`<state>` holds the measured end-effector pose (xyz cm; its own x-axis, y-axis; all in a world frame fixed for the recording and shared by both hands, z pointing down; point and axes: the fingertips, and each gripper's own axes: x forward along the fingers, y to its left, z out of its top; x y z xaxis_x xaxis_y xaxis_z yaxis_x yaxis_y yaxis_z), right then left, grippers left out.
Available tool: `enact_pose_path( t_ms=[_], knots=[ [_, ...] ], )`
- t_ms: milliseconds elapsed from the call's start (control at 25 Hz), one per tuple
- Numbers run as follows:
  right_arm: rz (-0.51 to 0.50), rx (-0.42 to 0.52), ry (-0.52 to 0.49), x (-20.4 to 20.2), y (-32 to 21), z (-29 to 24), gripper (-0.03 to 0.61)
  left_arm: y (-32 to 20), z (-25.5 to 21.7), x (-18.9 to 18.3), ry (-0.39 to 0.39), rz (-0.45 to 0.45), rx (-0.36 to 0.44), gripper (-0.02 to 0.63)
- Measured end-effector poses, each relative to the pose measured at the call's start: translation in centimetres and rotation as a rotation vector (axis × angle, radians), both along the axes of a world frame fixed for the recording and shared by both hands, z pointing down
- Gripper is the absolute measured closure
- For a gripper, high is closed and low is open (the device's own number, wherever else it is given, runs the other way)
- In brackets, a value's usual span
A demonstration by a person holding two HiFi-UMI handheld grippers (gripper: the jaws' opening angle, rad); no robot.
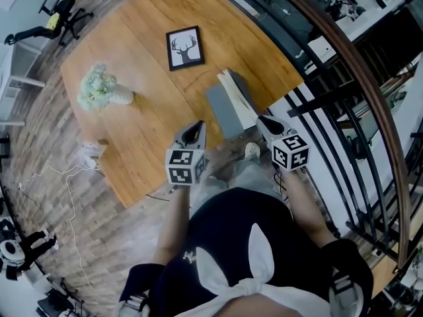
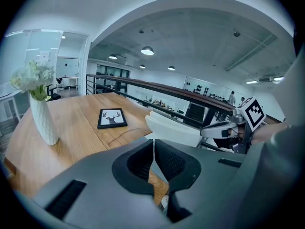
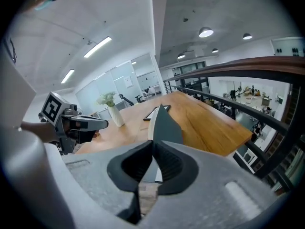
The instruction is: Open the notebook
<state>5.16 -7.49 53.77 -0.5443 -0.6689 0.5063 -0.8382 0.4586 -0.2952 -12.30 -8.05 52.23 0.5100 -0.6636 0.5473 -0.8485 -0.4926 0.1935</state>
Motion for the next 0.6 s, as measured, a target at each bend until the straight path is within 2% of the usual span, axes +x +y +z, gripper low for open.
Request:
enact_pose_path(
  t_ms=[600],
  knots=[
    [0.108, 0.000, -0.033, 5.5, -1.6, -0.1, 0.552, -0.4, -0.5, 2.8, 0.005, 0.020, 0.011, 0.589]
  ],
)
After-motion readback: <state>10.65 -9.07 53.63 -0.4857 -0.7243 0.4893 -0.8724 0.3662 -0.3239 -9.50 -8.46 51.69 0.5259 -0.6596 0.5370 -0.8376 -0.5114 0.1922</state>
